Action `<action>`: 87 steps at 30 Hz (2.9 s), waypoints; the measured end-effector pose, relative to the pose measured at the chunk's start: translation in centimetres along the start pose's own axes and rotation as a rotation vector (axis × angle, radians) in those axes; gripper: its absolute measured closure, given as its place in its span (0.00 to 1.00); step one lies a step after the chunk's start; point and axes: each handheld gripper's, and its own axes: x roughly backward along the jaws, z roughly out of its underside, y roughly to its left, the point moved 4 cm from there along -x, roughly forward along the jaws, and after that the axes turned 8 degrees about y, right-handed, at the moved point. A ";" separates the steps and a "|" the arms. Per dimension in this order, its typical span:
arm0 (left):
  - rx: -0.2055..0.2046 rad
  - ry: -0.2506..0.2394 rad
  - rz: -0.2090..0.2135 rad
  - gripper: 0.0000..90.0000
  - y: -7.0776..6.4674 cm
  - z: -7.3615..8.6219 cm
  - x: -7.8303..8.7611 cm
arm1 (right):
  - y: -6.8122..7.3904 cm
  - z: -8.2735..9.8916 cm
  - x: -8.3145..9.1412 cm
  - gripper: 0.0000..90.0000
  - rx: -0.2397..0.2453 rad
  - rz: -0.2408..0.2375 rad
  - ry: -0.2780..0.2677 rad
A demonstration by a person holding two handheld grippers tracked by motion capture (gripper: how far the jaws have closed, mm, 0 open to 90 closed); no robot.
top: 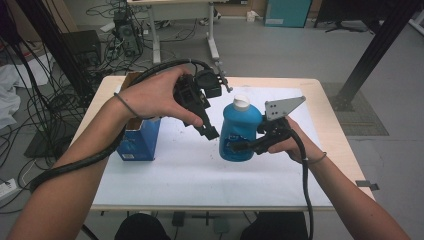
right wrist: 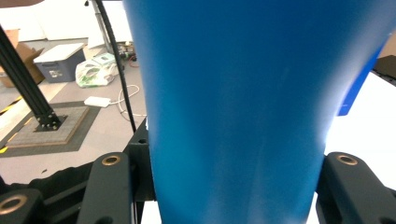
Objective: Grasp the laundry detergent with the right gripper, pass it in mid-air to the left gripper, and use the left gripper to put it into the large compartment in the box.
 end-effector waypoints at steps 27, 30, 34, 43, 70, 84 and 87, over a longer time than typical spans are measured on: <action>-0.052 -0.009 0.007 0.10 -1.2 -1.5 -0.3 | 0.9 -1.1 -2.9 0.48 0.037 -0.069 0.012; -0.061 -0.009 0.010 0.10 -1.3 -1.9 -0.5 | 1.0 -1.4 -3.0 0.48 0.041 -0.074 0.010; -0.065 -0.006 0.011 0.10 -1.4 -2.0 -0.6 | 1.0 -1.5 -3.2 0.48 0.046 -0.075 0.010; -0.067 -0.008 0.010 0.10 -1.3 -2.0 -0.5 | 1.1 -1.5 -3.1 0.48 0.052 -0.078 0.015; -0.060 -0.009 0.009 0.10 -1.4 -1.8 -0.4 | 1.2 -1.5 -3.2 0.48 0.057 -0.084 0.022; -0.064 -0.003 0.007 0.10 -1.4 -1.8 -0.4 | 1.1 -1.3 -3.3 0.48 0.053 -0.083 0.023; -0.065 -0.002 0.010 0.10 -1.4 -1.8 -0.4 | 1.1 -1.3 -3.2 0.48 0.053 -0.083 0.024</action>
